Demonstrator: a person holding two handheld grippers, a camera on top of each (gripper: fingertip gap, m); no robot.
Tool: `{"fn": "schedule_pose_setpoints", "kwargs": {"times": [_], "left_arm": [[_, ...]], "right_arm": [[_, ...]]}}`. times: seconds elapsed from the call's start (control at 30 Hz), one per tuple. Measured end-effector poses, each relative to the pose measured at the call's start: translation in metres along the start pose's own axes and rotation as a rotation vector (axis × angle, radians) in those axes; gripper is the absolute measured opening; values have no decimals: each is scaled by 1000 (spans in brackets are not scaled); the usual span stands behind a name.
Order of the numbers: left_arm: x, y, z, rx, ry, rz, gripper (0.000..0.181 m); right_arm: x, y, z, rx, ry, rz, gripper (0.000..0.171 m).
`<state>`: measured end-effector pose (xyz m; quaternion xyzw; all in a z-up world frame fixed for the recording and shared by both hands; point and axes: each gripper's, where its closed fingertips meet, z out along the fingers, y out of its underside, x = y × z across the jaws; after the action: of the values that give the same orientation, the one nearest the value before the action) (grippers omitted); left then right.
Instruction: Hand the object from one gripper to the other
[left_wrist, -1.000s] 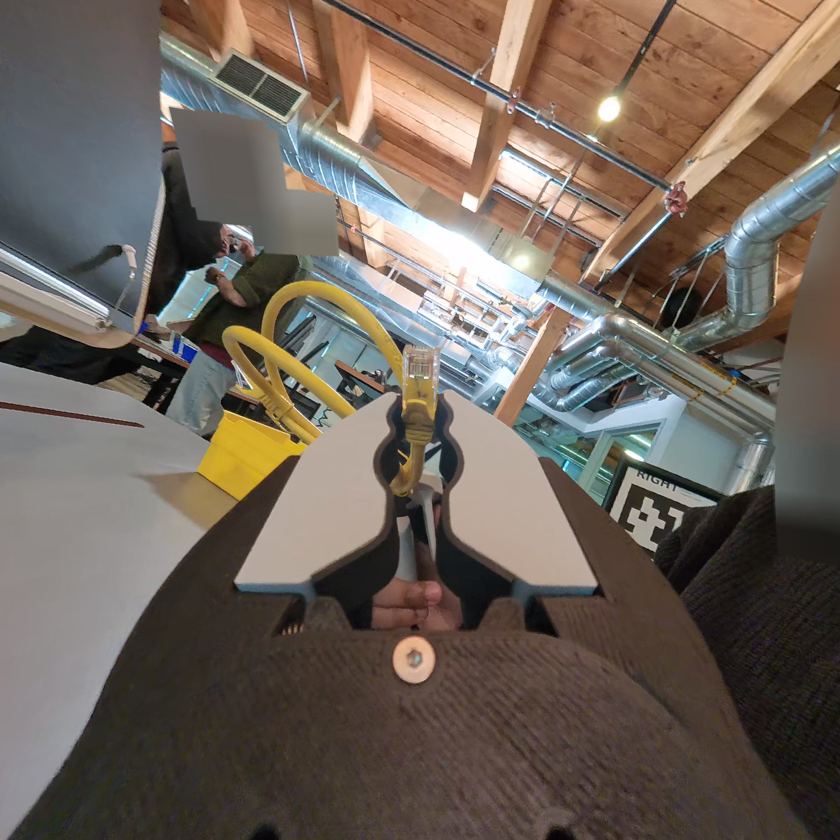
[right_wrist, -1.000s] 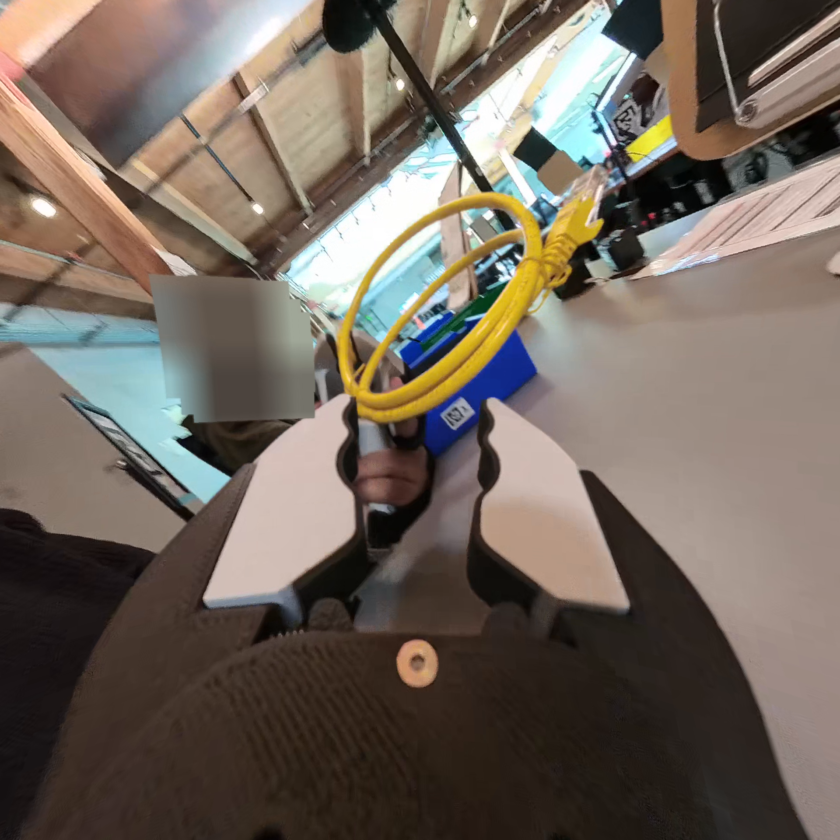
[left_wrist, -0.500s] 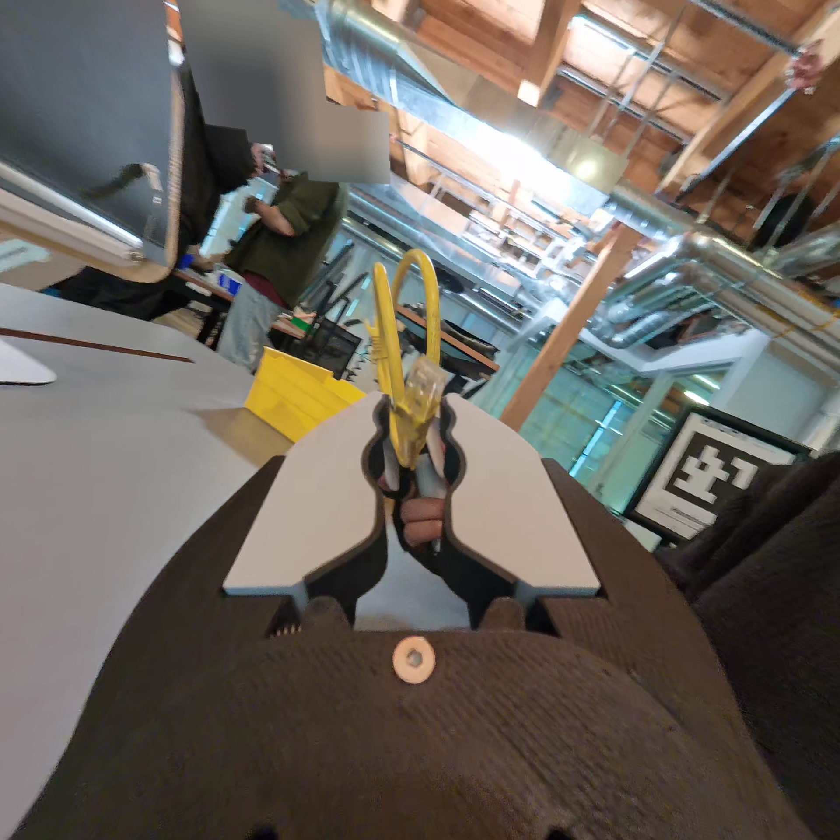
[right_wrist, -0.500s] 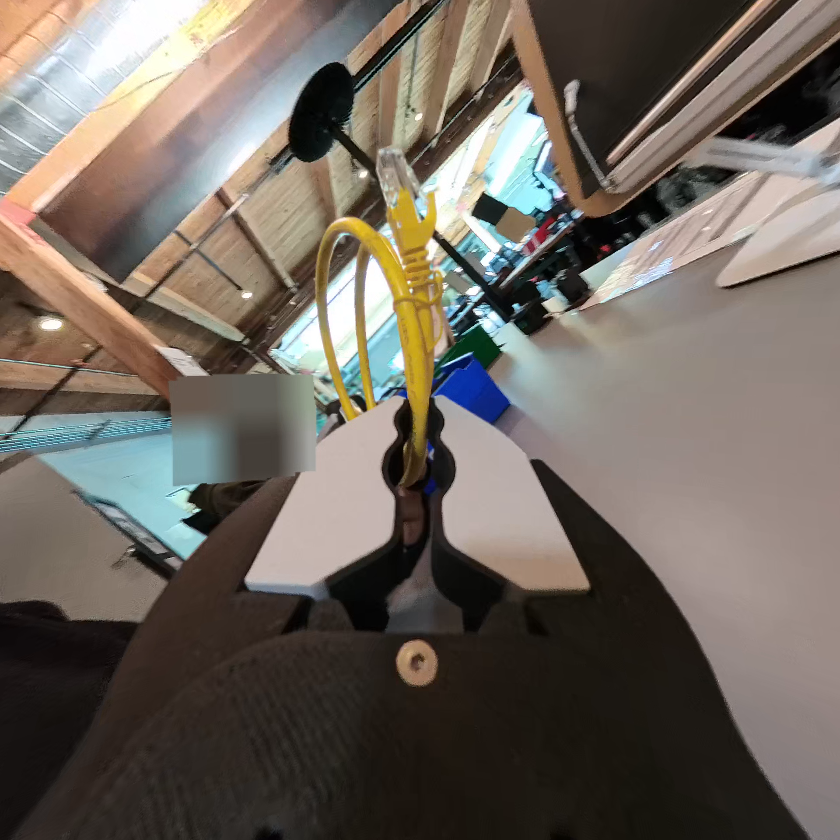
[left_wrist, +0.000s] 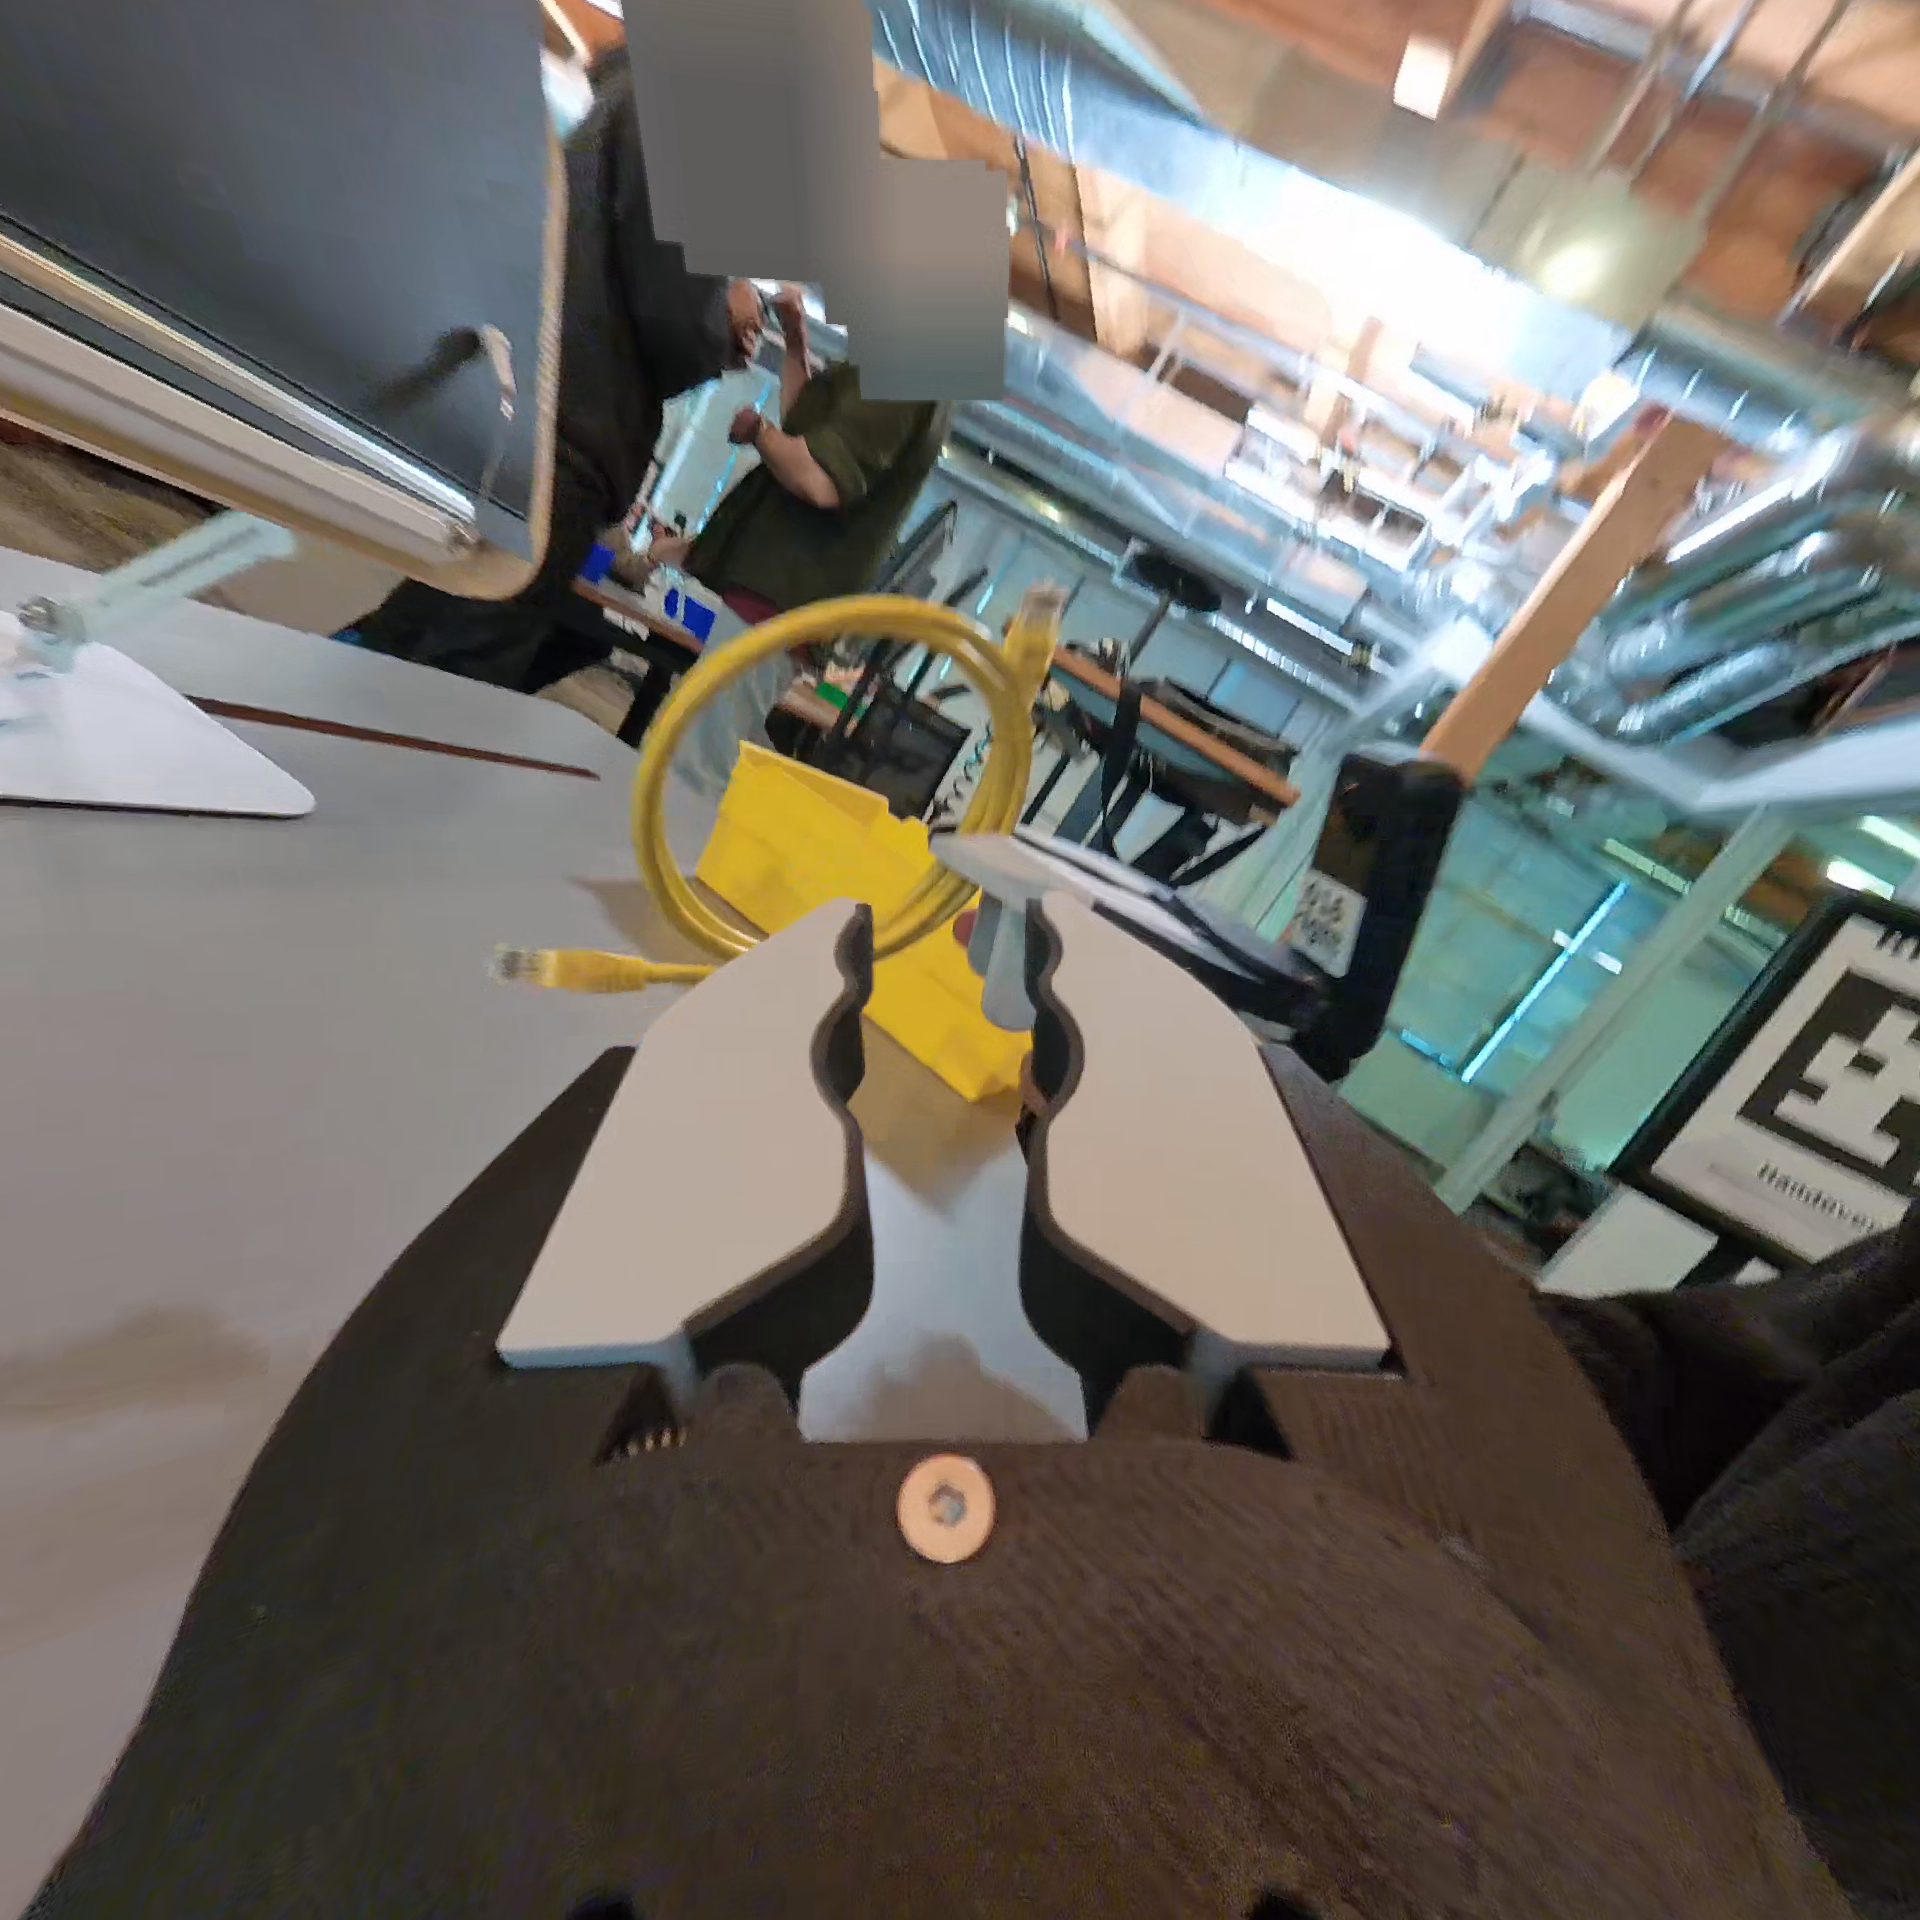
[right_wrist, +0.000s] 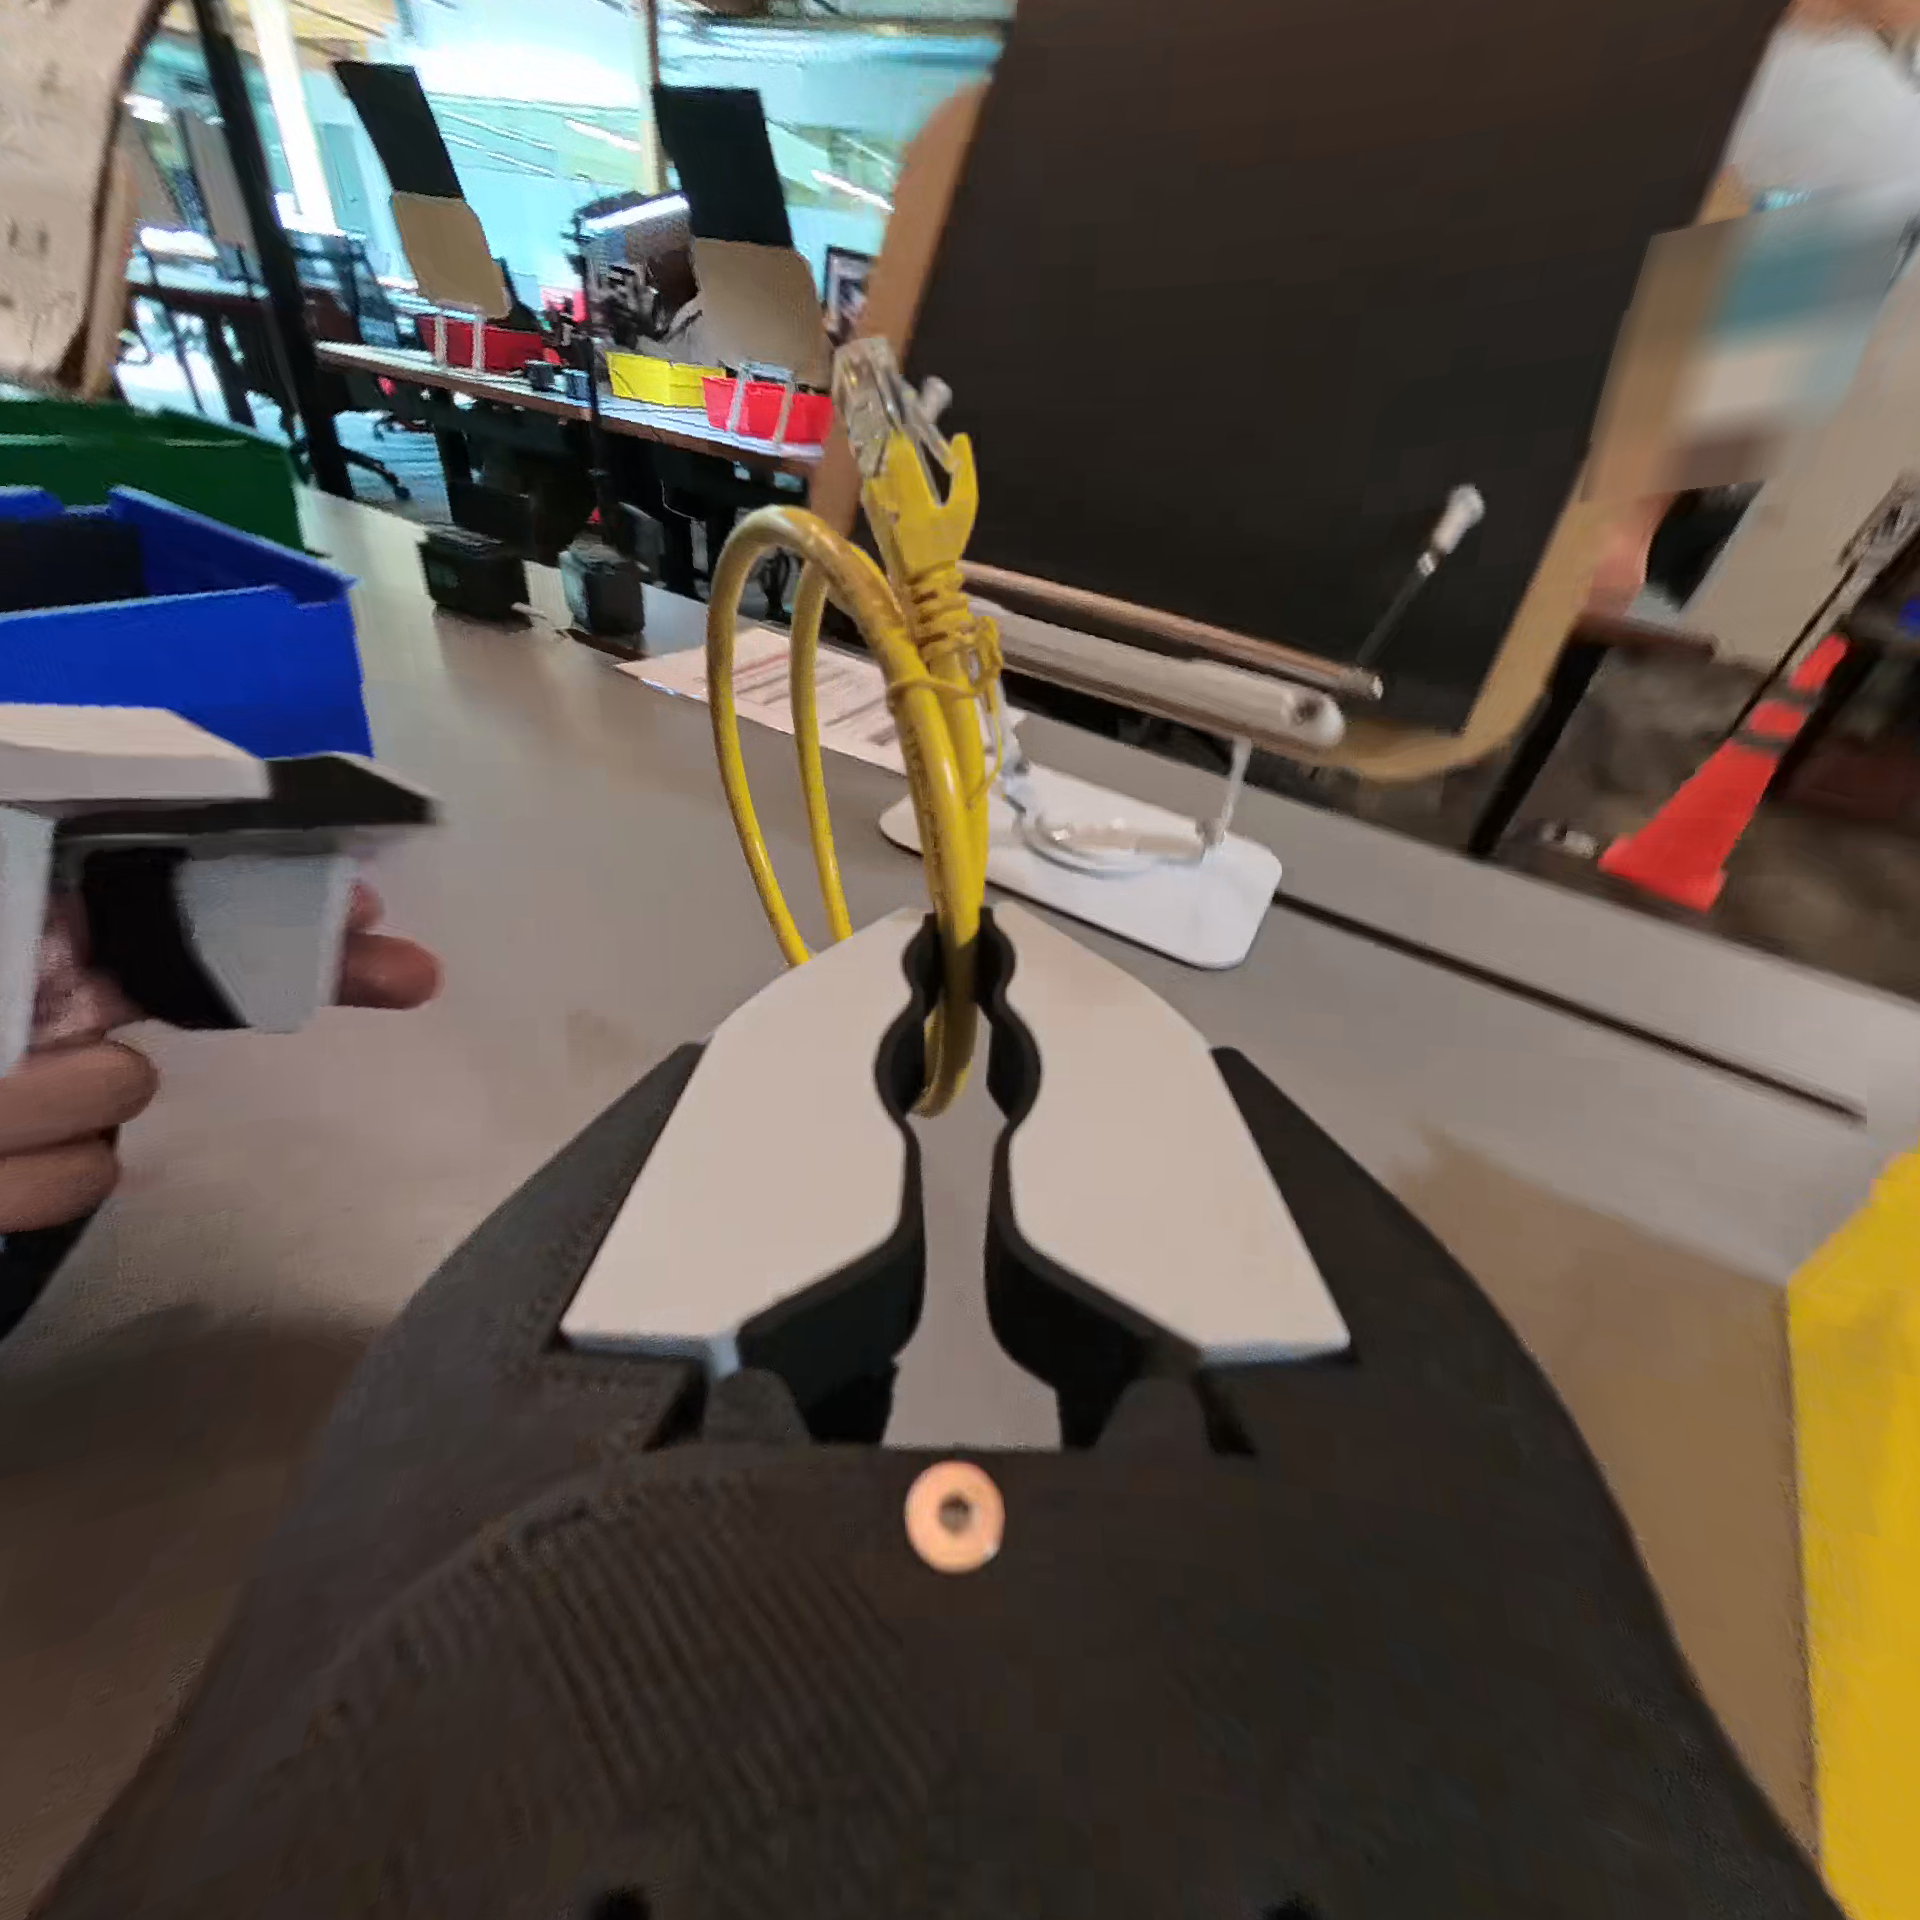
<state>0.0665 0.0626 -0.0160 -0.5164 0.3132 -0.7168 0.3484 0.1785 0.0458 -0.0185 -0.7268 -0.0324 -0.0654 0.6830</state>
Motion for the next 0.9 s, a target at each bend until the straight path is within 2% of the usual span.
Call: {"fn": "schedule_pose_setpoints", "kwargs": {"times": [0.03, 0.07, 0.17, 0.3, 0.4, 0.5, 0.63, 0.73, 0.9], "left_arm": [[5, 6, 5, -21, 1, 18, 39], [10, 10, 10, -23, 0, 36, 58], [27, 17, 20, -14, -12, 92, 74], [29, 24, 24, -13, -87, 109, 63], [23, 30, 24, -32, -88, -3, 42], [17, 29, 22, -9, -87, -85, 38], [16, 24, 19, 4, -108, -77, 33], [7, 21, 14, 29, -159, -72, 20], [6, 21, 13, 42, -136, -138, 15]], "right_arm": [[-11, -4, -1, 14, -12, -46, 7], [-22, -5, -1, 19, -25, -85, 7], [-43, 0, 3, 1, -54, -178, 7], [-57, 6, 5, -24, -54, -290, 7], [-66, 9, 5, -38, -35, -397, 6], [-77, 14, 6, -53, -24, -496, 6], [-89, 19, 7, -63, -17, -596, 7], [-94, 21, 7, -61, -27, -630, 7], [-96, 24, 8, -65, -25, -673, 8]]}}
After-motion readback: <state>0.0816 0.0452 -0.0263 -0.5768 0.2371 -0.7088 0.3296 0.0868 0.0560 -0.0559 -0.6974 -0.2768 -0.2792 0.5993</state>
